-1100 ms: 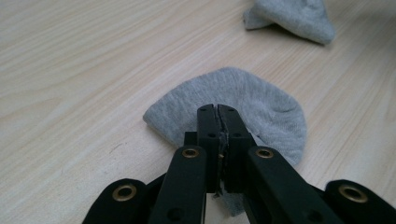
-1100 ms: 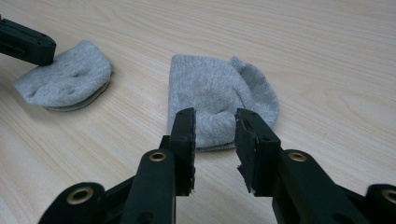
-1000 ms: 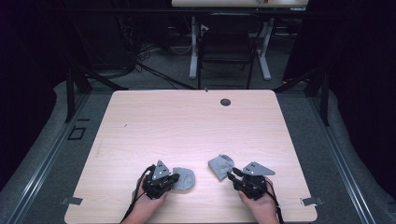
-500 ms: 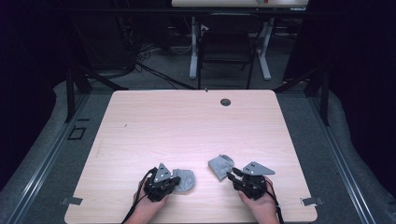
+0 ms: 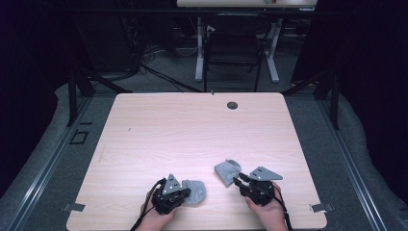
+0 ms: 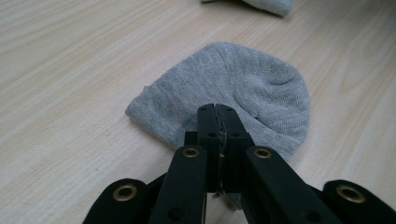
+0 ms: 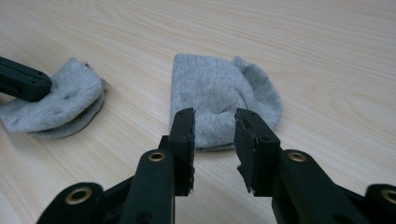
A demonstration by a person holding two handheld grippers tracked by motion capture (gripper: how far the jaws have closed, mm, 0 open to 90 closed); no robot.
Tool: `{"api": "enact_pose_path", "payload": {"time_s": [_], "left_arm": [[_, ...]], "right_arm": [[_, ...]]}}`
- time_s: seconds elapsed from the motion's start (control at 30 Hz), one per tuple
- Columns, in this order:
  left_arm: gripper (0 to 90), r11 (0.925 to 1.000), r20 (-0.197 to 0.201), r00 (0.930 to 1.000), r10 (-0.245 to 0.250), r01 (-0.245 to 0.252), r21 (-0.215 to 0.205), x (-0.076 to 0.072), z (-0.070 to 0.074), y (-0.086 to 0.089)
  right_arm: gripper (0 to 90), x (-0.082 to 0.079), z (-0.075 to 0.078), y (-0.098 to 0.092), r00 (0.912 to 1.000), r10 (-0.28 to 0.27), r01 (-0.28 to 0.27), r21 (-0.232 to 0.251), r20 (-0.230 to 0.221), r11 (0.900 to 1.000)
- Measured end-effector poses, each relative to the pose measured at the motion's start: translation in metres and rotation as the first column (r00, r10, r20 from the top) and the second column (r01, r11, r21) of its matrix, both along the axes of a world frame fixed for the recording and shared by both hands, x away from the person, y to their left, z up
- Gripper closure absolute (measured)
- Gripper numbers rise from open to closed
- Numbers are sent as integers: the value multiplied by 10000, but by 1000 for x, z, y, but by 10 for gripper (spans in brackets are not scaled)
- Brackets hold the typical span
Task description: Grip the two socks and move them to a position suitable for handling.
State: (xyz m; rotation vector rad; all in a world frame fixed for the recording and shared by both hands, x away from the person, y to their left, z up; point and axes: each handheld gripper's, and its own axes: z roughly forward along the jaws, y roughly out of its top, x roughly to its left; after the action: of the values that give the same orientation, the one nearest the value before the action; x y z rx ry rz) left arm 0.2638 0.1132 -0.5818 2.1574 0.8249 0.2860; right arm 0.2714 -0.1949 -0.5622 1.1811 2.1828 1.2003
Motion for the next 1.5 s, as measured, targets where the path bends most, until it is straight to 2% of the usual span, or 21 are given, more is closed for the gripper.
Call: {"api": "enact_pose_path", "payload": {"time_s": [0.03, 0.17, 0.27, 0.43, 0.47, 0.53, 0.77, 0.97, 1.1, 1.2, 1.5], "left_arm": [[896, 10000, -1, 10000, -45, 45, 30, -1, 0, -1], [894, 10000, -118, 9999, -72, 72, -11, -5, 1, -4], [893, 9998, -256, 9996, -90, 86, -164, -8, 0, -6], [889, 9996, -332, 9992, -219, 213, -166, -12, 1, -9], [882, 9994, -364, 9989, -307, 301, -154, -13, 1, -10], [869, 9989, -359, 9983, -455, 450, -142, -14, 1, -11], [845, 9979, -326, 9979, -552, 541, -348, -14, 3, -9], [843, 9985, -154, 9991, -390, 383, -389, -11, 8, -3], [842, 9989, -128, 9999, -115, 109, -450, -9, 10, 1], [842, 9990, -100, 9999, -136, 132, -430, -8, 11, 3], [840, 9989, -67, 9999, 122, -125, -460, -5, 12, 9]], "right_arm": [[687, 0, 1, 0, 9999, 85, -86, -155, -56, 9998], [709, 1, 4, 3, 9996, 262, -263, -90, -103, 9996], [755, 3, 10, 5, 9991, 409, -412, -271, -131, 9988], [805, 10, 17, 10, 9986, 492, -499, -389, -175, 9980], [808, 15, 17, 12, 9982, 545, -560, -658, -237, 9963], [813, 23, 14, 15, 9977, 607, -632, -885, -303, 9941], [818, 40, -3, 23, 9959, 533, -633, -1417, -734, 9879], [819, 41, -7, 28, 9931, 640, -777, -1425, -980, 9867], [831, 40, -13, 36, 9904, 706, -881, -1491, -1190, 9849], [832, 40, -12, 40, 9893, 642, -835, -1474, -1312, 9855], [839, 43, -13, 66, 9873, 670, -847, -1206, -1443, 9891]]}}
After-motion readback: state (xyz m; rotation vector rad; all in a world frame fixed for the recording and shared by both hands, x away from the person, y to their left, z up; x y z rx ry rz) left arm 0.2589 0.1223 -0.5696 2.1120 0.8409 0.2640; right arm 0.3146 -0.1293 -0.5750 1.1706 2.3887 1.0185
